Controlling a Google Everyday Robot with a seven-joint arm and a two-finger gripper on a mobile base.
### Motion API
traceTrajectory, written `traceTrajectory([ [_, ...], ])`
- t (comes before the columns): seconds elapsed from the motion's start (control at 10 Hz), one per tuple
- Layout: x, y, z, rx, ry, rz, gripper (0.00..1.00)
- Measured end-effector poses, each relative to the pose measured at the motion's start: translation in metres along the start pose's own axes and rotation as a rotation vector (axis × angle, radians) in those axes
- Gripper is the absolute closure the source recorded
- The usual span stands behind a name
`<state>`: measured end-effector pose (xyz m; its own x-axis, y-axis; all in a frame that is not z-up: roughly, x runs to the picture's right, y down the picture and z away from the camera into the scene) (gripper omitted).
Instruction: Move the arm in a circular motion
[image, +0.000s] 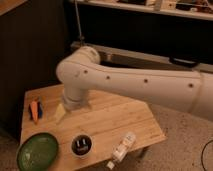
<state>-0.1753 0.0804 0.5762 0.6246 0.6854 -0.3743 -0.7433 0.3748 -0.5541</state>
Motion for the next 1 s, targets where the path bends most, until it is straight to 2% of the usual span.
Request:
traceTrajectory([
  [0.2,-0.039,0.012,0.005,0.017,0.001,-0.054,0.20],
  [0.4,-0.074,0.000,0.008,0.067,-0.016,-0.075,0.20],
  [0.5,-0.085,-0.012,0.010,0.088,-0.018,-0.075,0.20],
  [0.7,-0.121,-0.058,0.017,0.139,-0.029,-0.056,0.20],
  [0.9,-0.144,-0.090,0.020,0.163,-0.039,-0.023,0.20],
  [1.0,-0.157,-0.116,0.022,0.178,-0.046,0.011,0.20],
])
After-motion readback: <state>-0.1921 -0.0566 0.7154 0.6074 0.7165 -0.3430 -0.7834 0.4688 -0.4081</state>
